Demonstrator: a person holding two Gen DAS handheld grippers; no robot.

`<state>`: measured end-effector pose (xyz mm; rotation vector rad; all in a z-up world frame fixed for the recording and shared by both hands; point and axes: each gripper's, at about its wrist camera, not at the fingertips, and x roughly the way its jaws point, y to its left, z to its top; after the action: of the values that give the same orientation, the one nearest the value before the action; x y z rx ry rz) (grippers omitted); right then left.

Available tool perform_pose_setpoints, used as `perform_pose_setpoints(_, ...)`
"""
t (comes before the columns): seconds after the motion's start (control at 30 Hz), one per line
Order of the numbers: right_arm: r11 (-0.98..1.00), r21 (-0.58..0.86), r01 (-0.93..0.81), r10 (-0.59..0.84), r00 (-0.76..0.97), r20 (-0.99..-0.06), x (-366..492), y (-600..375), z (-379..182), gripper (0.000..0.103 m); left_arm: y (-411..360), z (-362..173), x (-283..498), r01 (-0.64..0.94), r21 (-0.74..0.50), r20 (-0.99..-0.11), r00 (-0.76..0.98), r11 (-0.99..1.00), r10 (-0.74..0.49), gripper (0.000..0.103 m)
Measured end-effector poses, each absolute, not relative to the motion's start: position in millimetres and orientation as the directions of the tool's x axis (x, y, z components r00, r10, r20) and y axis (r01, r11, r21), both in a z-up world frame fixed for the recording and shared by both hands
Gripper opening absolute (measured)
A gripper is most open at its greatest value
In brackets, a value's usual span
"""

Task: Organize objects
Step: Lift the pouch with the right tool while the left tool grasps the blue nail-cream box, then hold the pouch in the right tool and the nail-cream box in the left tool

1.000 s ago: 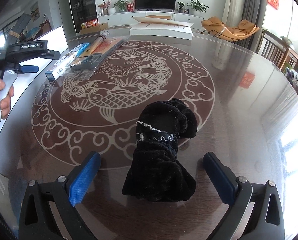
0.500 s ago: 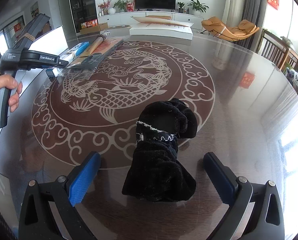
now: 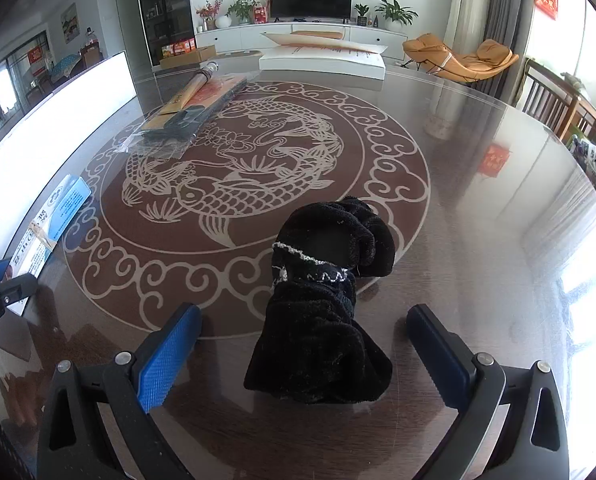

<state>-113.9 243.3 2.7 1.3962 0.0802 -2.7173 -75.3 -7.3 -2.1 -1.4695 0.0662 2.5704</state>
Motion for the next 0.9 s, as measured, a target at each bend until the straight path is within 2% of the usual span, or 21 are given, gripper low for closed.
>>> perform_pose_setpoints(0.03,-0.995,-0.008,0.100,-0.051,-0.580,-0.813,-114,243,3,0.103,-7,-4,-80,-0.177,-0.067,-0.864,-0.483,-0.982,0.146,0.086)
perform_pose_setpoints(0.07,-0.995,-0.008,0.100,-0.052,-0.580,-0.813,-114,243,3,0.103,-8,-4,-84,-0.173,-0.074,-0.863,-0.482,-0.982,0.150,0.089)
perform_pose_setpoints(0.27,-0.995,-0.008,0.100,-0.052,-0.580,-0.813,-114,243,3,0.103,-5,-8,-119,-0.143,0.003,-0.858,-0.509,-0.990,0.071,0.090)
perform_pose_setpoints(0.37,-0.995,-0.008,0.100,-0.052,-0.580,-0.813,-114,243,3,0.103,-4,-13,-127,-0.138,0.010,-0.854,-0.516,-0.990,0.063,0.103)
perform_pose_setpoints(0.5,-0.995,-0.008,0.099,-0.052,-0.580,-0.813,-114,243,3,0.103,-5,-15,-123,-0.113,0.006,-0.823,-0.565,-0.994,0.059,0.103)
perform_pose_setpoints(0.9,-0.995,-0.008,0.099,-0.051,-0.580,-0.813,-114,243,3,0.103,-5,-16,-126,-0.111,0.005,-0.822,-0.567,-0.994,0.060,0.103)
